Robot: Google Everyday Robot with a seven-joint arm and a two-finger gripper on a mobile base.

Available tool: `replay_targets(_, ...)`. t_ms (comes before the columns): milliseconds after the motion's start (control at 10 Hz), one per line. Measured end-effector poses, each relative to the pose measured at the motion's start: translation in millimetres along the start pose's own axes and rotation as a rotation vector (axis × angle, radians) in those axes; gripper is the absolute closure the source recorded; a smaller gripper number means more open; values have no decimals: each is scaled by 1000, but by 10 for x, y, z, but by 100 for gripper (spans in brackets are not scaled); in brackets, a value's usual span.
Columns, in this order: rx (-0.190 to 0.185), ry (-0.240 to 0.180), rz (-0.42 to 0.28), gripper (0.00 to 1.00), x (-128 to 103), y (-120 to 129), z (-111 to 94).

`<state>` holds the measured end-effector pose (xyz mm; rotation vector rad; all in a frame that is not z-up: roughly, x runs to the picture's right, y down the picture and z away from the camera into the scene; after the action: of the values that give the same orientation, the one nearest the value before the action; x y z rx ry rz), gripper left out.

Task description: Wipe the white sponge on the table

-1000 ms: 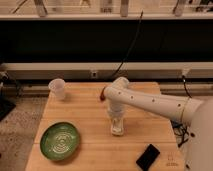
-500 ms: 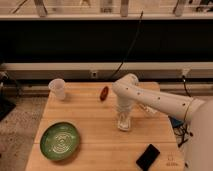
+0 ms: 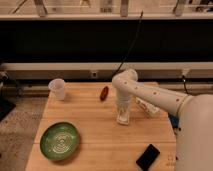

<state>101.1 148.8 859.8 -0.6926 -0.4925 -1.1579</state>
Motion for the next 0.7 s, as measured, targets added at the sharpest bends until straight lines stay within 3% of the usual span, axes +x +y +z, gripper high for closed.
replay_targets(300,-2,-2,-30,100,-26,-103,24)
replay_targets(700,-5,-5,-79,100,-375,0,60)
